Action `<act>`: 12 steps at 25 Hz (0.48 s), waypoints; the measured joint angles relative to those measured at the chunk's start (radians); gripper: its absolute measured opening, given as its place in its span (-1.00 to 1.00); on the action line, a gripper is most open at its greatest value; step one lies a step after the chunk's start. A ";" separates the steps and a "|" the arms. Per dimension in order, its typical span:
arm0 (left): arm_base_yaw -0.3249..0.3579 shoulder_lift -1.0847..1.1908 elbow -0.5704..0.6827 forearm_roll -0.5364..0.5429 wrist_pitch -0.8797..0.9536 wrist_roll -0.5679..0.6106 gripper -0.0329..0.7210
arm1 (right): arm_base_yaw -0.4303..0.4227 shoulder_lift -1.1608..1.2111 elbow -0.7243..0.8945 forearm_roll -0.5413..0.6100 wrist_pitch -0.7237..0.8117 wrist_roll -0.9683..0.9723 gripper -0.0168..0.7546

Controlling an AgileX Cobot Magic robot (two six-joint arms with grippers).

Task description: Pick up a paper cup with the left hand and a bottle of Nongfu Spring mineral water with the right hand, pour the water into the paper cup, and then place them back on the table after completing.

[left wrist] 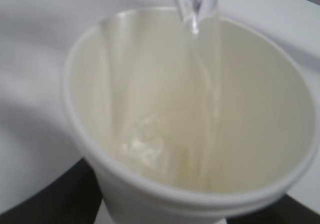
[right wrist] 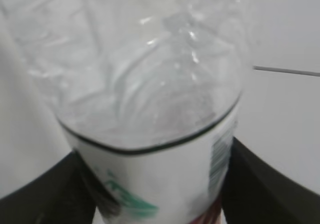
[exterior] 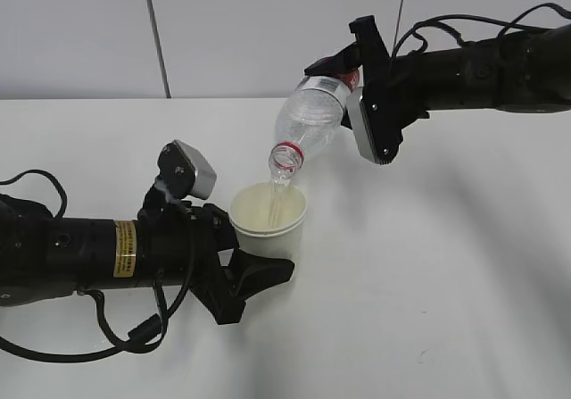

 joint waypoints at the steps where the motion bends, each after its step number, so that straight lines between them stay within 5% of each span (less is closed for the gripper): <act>1: 0.000 0.000 0.000 0.001 0.000 0.000 0.24 | 0.000 0.000 0.000 0.000 0.000 -0.004 0.28; 12: 0.000 0.000 0.000 0.002 0.000 0.000 0.24 | 0.000 0.000 0.000 0.000 0.000 -0.016 0.28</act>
